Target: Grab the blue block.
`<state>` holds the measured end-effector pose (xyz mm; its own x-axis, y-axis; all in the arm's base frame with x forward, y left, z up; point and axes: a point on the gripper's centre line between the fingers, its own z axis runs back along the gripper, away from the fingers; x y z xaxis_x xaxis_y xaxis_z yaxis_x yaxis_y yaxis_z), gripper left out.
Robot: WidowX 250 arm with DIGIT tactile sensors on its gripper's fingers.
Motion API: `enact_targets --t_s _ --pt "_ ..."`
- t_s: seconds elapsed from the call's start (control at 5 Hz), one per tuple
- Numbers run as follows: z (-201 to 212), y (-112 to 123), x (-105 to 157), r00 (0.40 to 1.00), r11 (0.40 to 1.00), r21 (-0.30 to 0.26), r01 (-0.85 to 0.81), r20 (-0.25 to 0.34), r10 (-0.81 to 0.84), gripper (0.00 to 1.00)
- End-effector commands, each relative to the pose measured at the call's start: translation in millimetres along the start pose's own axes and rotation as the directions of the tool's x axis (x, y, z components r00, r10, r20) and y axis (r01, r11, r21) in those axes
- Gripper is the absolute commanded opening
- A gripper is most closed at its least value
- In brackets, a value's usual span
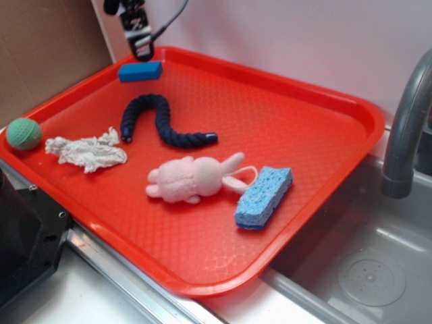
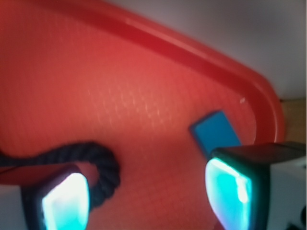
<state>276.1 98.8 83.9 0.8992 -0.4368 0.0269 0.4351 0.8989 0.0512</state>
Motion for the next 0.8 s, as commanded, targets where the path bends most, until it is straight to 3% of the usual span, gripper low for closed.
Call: enact_targets --t_s 0.0,0.6 --pt "-8.6 25.8 12.1 0.994 0.995 0.041 0.092 0.053 -0.095 1.0" --pt "-31.8 64.7 13.9 0.989 0.99 0.057 0.133 0.064 -0.136 1.0"
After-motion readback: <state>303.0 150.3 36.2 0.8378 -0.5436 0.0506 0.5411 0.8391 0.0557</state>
